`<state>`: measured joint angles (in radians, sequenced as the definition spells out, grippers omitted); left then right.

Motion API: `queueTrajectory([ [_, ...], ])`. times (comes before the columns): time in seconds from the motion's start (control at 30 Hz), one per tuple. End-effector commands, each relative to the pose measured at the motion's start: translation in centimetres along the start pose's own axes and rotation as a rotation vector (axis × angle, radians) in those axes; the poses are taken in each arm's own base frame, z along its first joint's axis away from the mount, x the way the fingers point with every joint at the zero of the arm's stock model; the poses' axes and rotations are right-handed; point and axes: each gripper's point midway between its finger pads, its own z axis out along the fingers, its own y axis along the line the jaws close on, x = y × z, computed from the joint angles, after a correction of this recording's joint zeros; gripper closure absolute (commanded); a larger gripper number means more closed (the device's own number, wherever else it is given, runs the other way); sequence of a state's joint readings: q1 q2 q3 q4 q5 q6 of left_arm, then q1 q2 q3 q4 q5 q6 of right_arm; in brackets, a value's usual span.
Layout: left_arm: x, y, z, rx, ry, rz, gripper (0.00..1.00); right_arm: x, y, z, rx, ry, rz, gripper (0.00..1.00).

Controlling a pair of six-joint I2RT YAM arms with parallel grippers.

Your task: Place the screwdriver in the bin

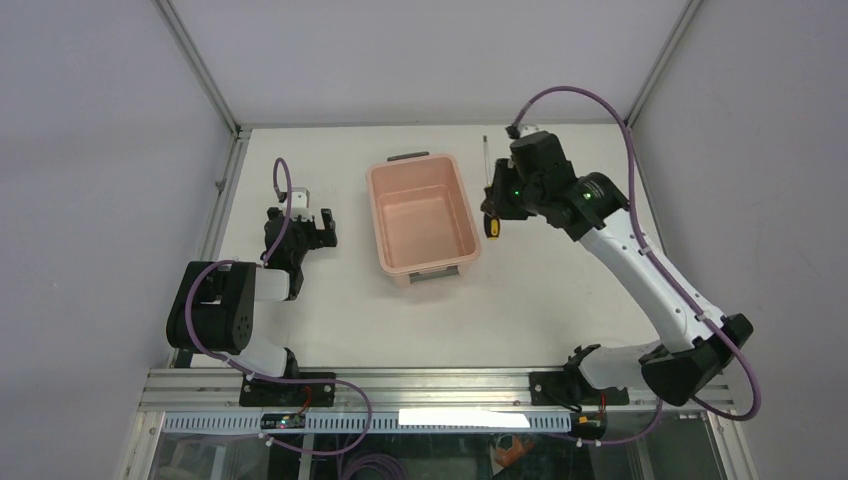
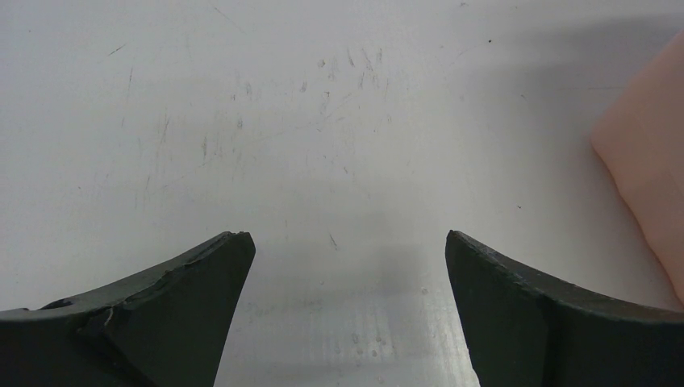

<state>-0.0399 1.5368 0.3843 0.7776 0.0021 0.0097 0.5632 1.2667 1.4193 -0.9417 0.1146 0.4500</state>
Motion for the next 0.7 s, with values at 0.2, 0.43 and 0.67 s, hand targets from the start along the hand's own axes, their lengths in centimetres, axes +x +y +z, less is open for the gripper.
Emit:
queueTrajectory([
  [0.2,-1.7,-0.6,-0.2,0.023,-0.054,-0.019,0.01,-0.4,10.1,7.0,-0.106,0.067,-0.156,1.0],
  [0.43,-1.7,-0.6,-0.1,0.022,-0.054,-0.019,0.01,4.6,11.3,15.7,-0.043,0.203,-0.201,1.0],
  [0.67,-1.7,-0.6,-0.1,0.022,-0.054,-0.019,0.01,8.6,10.2,21.8,0.052,0.27,-0.161,0.94],
])
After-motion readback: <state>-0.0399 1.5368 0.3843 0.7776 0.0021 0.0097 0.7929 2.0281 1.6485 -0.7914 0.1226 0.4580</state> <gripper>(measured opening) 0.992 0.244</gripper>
